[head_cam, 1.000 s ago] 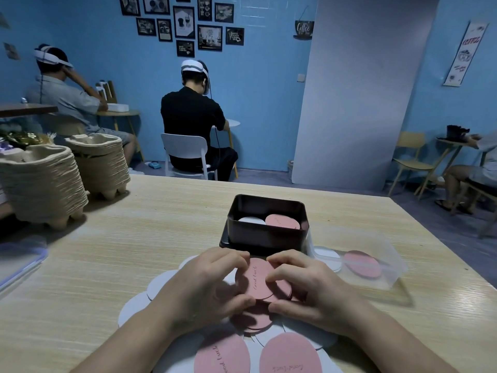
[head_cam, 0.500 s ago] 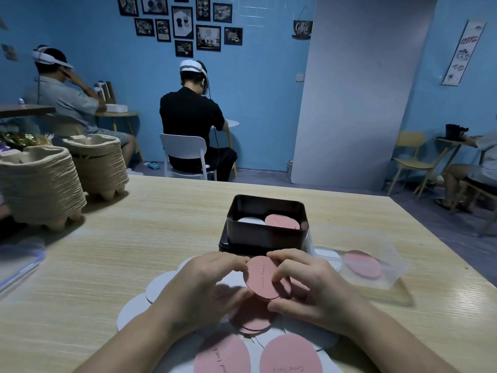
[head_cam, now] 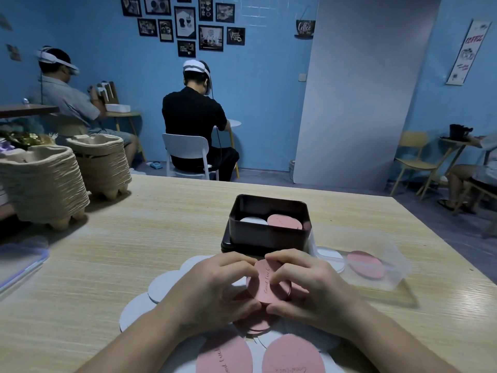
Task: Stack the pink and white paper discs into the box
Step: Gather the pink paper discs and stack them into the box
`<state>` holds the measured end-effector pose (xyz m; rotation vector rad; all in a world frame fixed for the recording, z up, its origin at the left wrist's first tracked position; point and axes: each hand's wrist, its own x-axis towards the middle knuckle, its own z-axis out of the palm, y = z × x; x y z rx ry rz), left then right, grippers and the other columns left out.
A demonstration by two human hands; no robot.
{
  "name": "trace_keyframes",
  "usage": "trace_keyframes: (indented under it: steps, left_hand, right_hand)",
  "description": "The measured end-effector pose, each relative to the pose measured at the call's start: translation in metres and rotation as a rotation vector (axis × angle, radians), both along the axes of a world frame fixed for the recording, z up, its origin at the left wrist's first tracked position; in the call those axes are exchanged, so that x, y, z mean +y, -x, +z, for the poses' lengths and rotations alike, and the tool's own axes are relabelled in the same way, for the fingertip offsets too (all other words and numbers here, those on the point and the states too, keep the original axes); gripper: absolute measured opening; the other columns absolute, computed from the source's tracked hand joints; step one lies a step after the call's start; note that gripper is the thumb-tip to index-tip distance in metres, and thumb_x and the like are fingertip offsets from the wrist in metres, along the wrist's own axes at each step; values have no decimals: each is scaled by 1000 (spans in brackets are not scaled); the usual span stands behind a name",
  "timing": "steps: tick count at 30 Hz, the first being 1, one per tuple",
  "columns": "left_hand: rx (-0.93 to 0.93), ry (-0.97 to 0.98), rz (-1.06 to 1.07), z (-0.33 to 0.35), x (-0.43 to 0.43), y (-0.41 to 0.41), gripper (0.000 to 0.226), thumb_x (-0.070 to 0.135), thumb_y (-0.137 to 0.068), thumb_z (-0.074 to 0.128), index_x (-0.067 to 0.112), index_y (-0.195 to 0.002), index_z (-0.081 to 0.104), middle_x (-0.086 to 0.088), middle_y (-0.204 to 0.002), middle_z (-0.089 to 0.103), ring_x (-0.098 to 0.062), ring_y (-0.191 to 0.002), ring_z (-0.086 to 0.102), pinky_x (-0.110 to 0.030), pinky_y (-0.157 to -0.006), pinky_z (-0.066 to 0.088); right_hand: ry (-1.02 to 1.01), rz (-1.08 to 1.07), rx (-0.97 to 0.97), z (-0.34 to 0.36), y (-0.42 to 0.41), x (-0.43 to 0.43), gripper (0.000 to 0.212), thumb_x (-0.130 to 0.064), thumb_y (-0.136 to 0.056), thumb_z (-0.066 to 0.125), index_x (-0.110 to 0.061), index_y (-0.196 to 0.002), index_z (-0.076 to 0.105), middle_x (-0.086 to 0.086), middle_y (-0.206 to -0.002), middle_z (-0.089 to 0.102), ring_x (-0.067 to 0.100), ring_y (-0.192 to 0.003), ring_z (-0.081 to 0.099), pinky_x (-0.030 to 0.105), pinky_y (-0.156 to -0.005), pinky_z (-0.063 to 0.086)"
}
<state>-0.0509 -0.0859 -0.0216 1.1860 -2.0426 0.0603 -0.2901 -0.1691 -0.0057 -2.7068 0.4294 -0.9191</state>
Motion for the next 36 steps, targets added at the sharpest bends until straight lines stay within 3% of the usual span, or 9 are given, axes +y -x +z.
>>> trace_keyframes:
  steps: [10, 16, 19, 22, 25, 30, 36]
  left_hand:
    - [-149, 49, 18, 3, 1, 2, 18, 40, -85, 77, 25, -87, 66, 7, -126, 66, -12, -104, 65, -31, -77, 55]
    - [-119, 93, 54, 4, 4, -1, 28, 46, -87, 74, 25, -105, 69, 7, -128, 70, -14, -107, 70, -28, -80, 57]
    - [-77, 82, 87, 4, 7, -8, 24, 45, -90, 68, 25, -104, 69, 10, -116, 74, -10, -100, 70, -25, -76, 57]
    - [-86, 0, 103, 5, 11, -14, 17, 40, -89, 71, 26, -97, 68, 15, -91, 69, -10, -81, 63, -33, -66, 54]
    - [-103, -131, 29, 8, 14, -17, 28, 50, -82, 77, 29, -99, 67, 15, -87, 63, -6, -83, 57, -33, -73, 49]
    - [-182, -212, -1, 9, 10, -16, 56, 72, -75, 74, 35, -116, 65, 18, -103, 64, -2, -103, 57, -31, -91, 46]
    - [-217, -237, -15, 8, 7, -14, 64, 80, -74, 70, 38, -121, 63, 20, -105, 63, 0, -103, 54, -31, -92, 47]
  right_hand:
    - [68, -24, 53, 0, -2, 1, 25, -44, -83, 78, -26, -92, 65, -1, -140, 60, 10, -127, 58, 23, -96, 52]
    - [33, -58, 45, 4, 5, 0, 28, -49, -85, 78, -26, -94, 65, -3, -134, 62, 9, -119, 61, 18, -94, 48]
    - [11, -87, 20, 7, 11, -2, 30, -48, -85, 81, -26, -96, 63, -6, -132, 62, 5, -119, 61, 17, -91, 48]
    - [-9, -104, 15, 7, 15, -3, 34, -49, -84, 81, -26, -102, 64, -9, -132, 60, 3, -120, 59, 23, -91, 51]
    - [-46, -112, 40, 5, 16, -3, 38, -52, -82, 81, -30, -108, 62, -14, -133, 56, 3, -117, 59, 27, -91, 52]
    - [-88, -119, 76, 4, 15, -5, 39, -54, -81, 80, -36, -108, 59, -19, -132, 53, 3, -120, 57, 27, -91, 53]
    - [-102, -129, 100, 3, 13, -5, 38, -52, -80, 81, -36, -106, 58, -20, -132, 52, 3, -121, 56, 27, -93, 52]
